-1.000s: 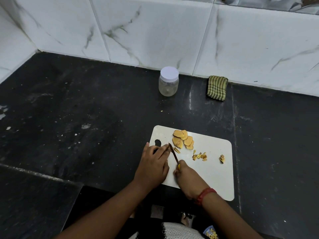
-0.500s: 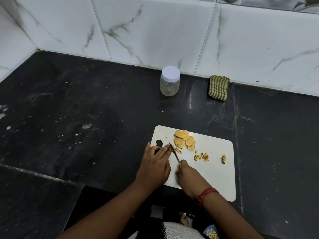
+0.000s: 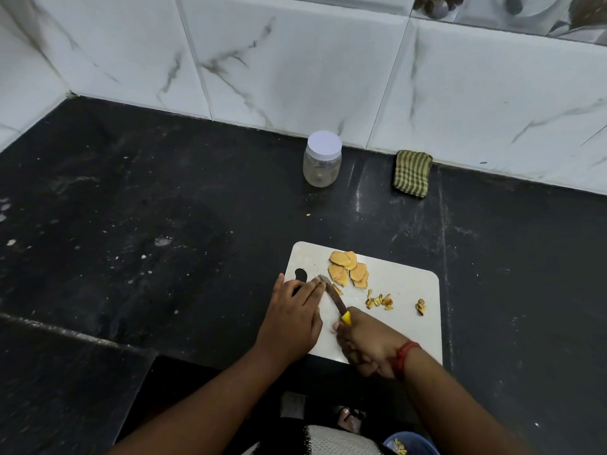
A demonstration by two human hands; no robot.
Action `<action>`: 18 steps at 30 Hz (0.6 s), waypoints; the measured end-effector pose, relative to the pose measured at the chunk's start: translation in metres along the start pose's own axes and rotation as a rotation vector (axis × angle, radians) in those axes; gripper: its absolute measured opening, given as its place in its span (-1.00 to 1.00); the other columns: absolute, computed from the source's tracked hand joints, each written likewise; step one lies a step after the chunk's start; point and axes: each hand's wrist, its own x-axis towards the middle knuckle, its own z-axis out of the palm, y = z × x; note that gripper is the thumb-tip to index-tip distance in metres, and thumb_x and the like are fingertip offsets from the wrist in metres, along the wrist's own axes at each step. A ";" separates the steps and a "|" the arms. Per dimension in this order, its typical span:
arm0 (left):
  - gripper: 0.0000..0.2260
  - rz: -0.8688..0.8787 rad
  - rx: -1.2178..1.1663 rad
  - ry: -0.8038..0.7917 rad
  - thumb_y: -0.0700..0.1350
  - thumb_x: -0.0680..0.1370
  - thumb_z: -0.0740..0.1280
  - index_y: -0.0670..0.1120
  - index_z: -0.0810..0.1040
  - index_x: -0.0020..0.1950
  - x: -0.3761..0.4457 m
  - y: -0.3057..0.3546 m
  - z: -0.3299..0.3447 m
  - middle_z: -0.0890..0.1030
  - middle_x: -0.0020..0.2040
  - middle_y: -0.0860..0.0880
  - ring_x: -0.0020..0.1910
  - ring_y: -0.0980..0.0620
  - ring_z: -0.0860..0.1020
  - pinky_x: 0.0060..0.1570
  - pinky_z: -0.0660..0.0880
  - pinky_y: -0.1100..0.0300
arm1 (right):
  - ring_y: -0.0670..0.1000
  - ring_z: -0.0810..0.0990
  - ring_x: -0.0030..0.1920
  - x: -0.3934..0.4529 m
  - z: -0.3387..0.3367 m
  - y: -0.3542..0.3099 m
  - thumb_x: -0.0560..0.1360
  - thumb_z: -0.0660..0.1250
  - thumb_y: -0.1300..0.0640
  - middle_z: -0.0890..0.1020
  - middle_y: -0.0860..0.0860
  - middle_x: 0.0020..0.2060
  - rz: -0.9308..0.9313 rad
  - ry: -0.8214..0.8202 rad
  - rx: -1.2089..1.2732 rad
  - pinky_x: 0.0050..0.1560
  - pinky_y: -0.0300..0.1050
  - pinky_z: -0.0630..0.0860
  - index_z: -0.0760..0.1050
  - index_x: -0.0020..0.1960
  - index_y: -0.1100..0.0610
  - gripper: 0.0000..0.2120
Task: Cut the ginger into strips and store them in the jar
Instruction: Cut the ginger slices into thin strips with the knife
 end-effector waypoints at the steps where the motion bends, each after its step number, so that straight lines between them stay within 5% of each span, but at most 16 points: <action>1: -0.55 -0.001 0.000 0.001 -0.02 0.57 0.23 -0.09 0.52 0.43 0.000 0.000 0.000 0.52 0.40 -0.01 0.23 -0.03 0.48 0.50 0.24 -0.25 | -0.04 0.26 -0.54 0.001 0.000 0.001 0.62 0.16 0.04 0.37 0.05 -0.41 -0.016 0.018 -0.068 -0.54 -0.24 0.20 0.26 0.02 0.11 -0.86; 5: -0.56 0.003 0.000 0.025 -0.02 0.54 0.24 -0.09 0.55 0.40 0.000 0.001 0.001 0.54 0.39 -0.01 0.20 -0.05 0.49 0.48 0.26 -0.27 | -0.06 0.41 -0.38 0.004 0.013 0.005 0.64 0.10 0.08 0.44 0.00 -0.33 -0.218 0.238 -0.692 -0.39 -0.23 0.27 0.22 0.01 0.12 -0.89; 18: -0.54 0.017 0.021 0.024 -0.04 0.54 0.23 -0.11 0.51 0.44 0.000 0.003 0.001 0.46 0.45 -0.02 0.17 -0.07 0.47 0.46 0.26 -0.31 | -0.11 0.43 -0.35 0.003 0.020 0.009 0.61 0.09 0.24 0.41 -0.02 -0.33 -0.227 0.255 -0.827 -0.46 -0.32 0.21 0.25 0.16 0.24 -0.85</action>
